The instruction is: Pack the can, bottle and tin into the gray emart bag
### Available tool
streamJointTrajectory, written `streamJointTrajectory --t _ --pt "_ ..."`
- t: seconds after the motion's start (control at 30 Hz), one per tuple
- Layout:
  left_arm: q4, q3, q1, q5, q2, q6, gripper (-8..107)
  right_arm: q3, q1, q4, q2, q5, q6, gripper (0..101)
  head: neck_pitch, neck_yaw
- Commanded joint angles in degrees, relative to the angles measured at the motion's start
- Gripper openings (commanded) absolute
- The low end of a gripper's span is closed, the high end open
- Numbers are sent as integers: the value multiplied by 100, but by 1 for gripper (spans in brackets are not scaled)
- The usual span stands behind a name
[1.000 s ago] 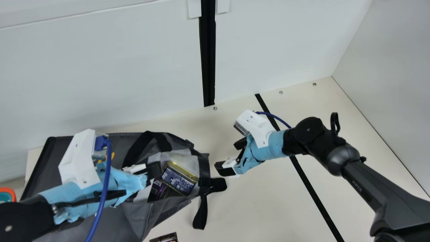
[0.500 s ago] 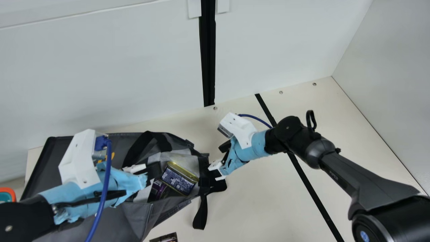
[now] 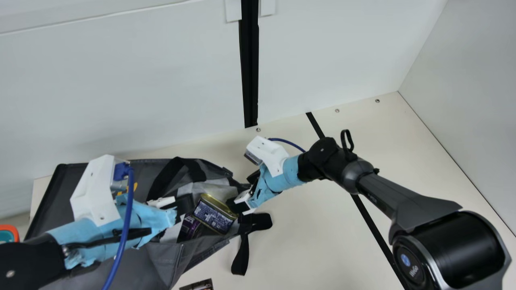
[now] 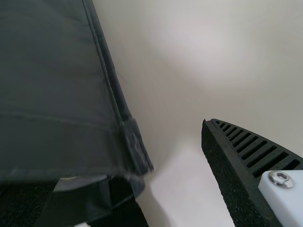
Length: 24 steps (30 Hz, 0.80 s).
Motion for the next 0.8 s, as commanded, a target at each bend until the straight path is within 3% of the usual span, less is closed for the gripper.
streamJointTrajectory --t 0.0,0.27,0.7,0.77 --pt "0 0 0 0 0 0 10 -45 40 32 78 -8 5 91 -130 -5" --pt "0 0 0 0 0 0 10 -159 193 197 326 -39 1 91 -130 -5" --pt "0 0 0 0 0 0 10 -147 180 395 425 166 212 4 -130 -5" --pt "0 0 0 0 0 0 10 -111 142 406 403 223 279 0 -130 -5"
